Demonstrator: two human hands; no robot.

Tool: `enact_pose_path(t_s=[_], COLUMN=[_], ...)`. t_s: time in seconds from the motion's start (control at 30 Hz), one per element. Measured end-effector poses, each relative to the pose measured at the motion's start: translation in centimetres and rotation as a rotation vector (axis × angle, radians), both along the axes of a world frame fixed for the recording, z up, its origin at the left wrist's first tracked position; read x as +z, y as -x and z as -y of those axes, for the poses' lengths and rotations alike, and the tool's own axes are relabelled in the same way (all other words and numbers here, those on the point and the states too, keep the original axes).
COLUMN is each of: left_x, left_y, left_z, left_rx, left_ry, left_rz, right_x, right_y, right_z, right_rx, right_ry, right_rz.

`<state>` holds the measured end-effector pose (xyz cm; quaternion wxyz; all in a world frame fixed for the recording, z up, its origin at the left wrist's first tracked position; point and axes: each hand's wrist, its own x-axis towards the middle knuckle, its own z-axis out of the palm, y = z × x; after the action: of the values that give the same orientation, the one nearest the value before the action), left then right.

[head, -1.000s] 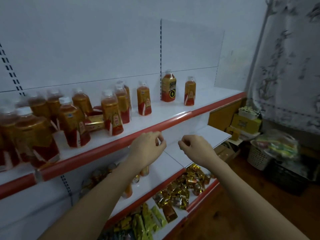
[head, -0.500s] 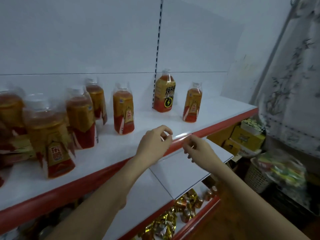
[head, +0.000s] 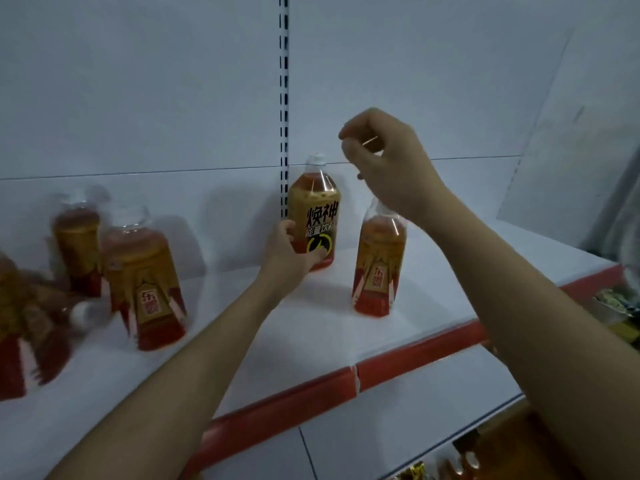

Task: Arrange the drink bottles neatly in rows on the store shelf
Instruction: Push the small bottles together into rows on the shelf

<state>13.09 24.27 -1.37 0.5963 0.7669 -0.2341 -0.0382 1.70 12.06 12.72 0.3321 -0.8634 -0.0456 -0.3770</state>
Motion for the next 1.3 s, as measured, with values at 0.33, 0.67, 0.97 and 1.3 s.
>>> enact_pose_path(t_s=[0.33, 0.67, 0.97, 1.3], left_x=[-0.9, -2.6, -4.4, 3.9], left_y=[-4.0, -5.4, -4.8, -1.5], left_z=[5.6, 4.9, 5.5, 4.6], left_rx=[0.185, 0.106, 0.018, 0.079], left_ry=[0.115, 0.008, 0.060, 0.203], left_rz=[-0.047, 0.039, -0.067, 0.044], right_x=[-2.2, -5.5, -6.8, 0.9], right_y=[-11.7, -15.0, -14.7, -10.9], right_z=[13.4, 11.2, 10.0, 10.7], right_rx=[0.265, 0.524, 0.596, 0.711], right_ry=[-0.012, -0.142, -0.397, -0.464], right_rz=[-0.568, -0.461, -0.421, -0.321])
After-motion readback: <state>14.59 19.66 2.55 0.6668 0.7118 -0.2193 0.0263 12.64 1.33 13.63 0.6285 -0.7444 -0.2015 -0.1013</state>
